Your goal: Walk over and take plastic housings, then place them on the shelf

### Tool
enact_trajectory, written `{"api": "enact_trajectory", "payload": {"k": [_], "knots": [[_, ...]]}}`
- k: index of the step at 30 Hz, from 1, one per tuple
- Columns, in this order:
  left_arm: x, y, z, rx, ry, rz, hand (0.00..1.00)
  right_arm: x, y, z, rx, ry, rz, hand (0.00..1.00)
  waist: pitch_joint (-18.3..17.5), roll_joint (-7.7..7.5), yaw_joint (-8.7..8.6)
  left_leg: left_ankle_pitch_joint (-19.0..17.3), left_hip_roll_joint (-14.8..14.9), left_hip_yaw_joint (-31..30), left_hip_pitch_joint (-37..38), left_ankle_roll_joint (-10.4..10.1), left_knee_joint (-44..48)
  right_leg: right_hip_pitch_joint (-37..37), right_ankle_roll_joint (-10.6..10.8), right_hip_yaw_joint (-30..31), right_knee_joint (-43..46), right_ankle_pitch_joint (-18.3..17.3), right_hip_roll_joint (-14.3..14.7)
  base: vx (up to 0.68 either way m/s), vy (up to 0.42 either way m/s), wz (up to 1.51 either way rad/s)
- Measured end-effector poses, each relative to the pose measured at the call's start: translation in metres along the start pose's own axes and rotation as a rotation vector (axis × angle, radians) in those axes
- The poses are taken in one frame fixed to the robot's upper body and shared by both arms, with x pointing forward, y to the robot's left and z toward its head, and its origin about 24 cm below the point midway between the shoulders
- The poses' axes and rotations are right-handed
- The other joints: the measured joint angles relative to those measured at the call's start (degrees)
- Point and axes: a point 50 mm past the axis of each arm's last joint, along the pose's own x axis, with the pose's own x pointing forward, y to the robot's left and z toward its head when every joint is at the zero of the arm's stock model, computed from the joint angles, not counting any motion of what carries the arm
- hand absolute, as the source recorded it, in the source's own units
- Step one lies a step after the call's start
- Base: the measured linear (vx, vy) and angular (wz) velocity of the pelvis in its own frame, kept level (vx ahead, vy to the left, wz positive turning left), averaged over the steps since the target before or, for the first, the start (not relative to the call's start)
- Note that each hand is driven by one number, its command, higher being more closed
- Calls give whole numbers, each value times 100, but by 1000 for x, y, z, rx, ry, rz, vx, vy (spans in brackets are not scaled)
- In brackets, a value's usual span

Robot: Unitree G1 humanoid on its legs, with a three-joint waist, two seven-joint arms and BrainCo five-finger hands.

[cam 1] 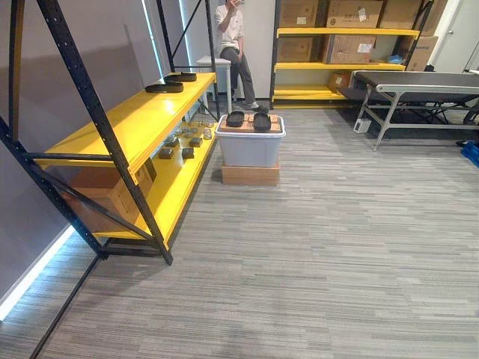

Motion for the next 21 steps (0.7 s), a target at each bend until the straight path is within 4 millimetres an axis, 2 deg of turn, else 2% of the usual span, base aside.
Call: {"api": "enact_trajectory", "payload": {"k": [6,10,13,21], "knots": [[-5,4,-20,-66,55,43,0,-3,-5,-19,47,75,-36,0,0,7,-18,17,0,5,12,21,-41,8,0,-31,4,-4,-2,-40,-17,0],[-11,1,-42,-98,110,75,0,-10,-9,-48,284,154,-127,0,-3,3,-21,54,-1,18,48,48,-104,16,0,-30,0,-4,-1,-33,-14,0],[-13,-1,-49,-113,125,87,0,-14,-4,-61,327,199,-135,0,0,5,-48,53,-1,26,117,45,-105,89,0,-28,-18,-4,0,0,0,0],[-14,-12,-55,-79,139,52,0,-16,5,-69,342,222,-123,0,-1,1,-85,47,0,62,179,40,-128,147,1,-15,-32,-3,3,-40,-25,-2]]}}
